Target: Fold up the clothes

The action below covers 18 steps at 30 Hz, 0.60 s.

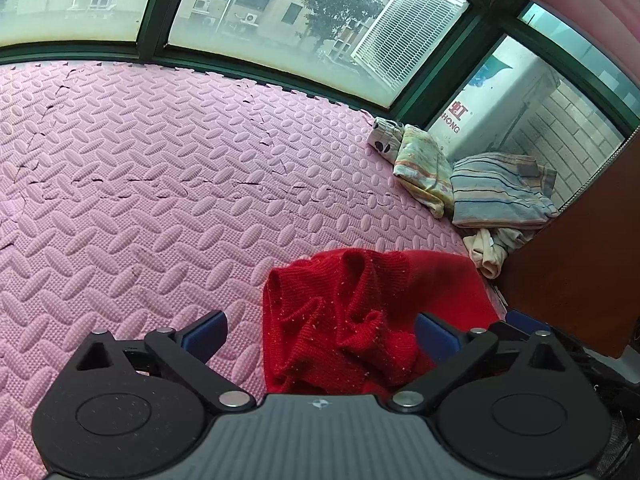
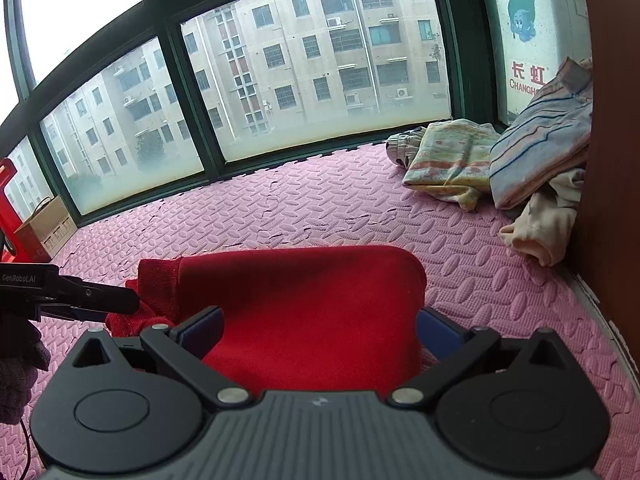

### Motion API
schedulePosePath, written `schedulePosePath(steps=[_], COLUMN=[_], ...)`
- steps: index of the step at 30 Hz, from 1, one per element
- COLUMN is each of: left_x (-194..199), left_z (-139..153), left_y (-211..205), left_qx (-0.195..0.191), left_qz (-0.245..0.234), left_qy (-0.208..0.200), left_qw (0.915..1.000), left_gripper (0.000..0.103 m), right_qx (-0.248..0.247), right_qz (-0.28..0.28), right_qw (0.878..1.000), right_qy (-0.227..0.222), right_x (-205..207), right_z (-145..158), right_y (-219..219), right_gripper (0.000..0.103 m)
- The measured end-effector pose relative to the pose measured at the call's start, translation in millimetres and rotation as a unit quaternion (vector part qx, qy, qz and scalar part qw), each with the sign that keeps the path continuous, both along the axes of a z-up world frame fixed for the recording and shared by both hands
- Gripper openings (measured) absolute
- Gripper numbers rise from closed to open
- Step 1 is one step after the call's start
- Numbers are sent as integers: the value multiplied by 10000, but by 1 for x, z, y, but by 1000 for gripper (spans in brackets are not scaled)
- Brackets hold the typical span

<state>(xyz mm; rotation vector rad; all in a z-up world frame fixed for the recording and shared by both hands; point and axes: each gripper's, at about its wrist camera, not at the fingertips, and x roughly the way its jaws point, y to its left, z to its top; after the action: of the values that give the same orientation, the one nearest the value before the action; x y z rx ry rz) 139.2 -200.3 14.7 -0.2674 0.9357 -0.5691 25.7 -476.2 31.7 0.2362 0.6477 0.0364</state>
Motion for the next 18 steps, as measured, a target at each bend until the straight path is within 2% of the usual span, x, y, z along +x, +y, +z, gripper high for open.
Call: schedulePosePath(steps=[11, 18], left_x=[10, 13], left_z=[-4, -14], left_y=[-14, -13], left_qx=[696, 781], left_qz=[65, 79], left_qy=[-248, -122], left_qw=[9972, 9968], left_gripper=[103, 103], right_qx=[-329, -652], right_qz=[-19, 40], right_qw=[9986, 9953], right_qy=[412, 711], right_x=[53, 80], right_z=[1, -13], right_y=[16, 32], right_gripper=[103, 103])
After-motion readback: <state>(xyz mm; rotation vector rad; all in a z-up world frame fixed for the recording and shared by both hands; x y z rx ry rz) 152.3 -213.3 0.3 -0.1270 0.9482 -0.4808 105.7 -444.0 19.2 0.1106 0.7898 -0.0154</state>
